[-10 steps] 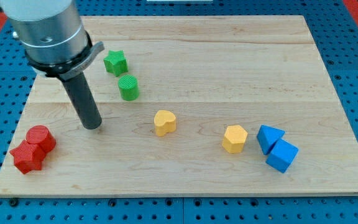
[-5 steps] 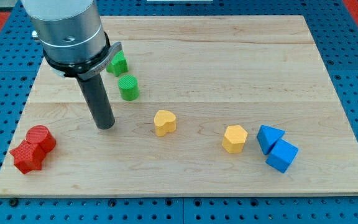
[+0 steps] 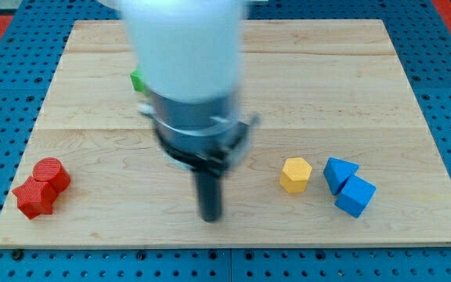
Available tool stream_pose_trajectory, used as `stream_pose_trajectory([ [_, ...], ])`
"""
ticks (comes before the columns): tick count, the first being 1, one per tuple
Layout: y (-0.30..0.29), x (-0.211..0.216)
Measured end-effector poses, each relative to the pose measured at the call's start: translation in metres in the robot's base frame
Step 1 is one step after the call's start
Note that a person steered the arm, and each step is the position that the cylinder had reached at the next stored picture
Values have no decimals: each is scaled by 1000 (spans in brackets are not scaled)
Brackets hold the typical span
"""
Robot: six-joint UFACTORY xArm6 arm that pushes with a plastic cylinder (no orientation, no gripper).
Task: Push the blue cube into the yellow hexagon
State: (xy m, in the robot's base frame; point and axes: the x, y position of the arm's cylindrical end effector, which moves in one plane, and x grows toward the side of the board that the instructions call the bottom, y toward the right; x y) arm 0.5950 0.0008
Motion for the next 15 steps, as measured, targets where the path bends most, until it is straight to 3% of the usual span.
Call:
stream_pose_trajectory([
  [1, 38, 17],
  [6, 88, 23],
  [8, 193, 23],
  [11, 171, -65],
  [12, 187, -41],
  [15, 141, -97],
])
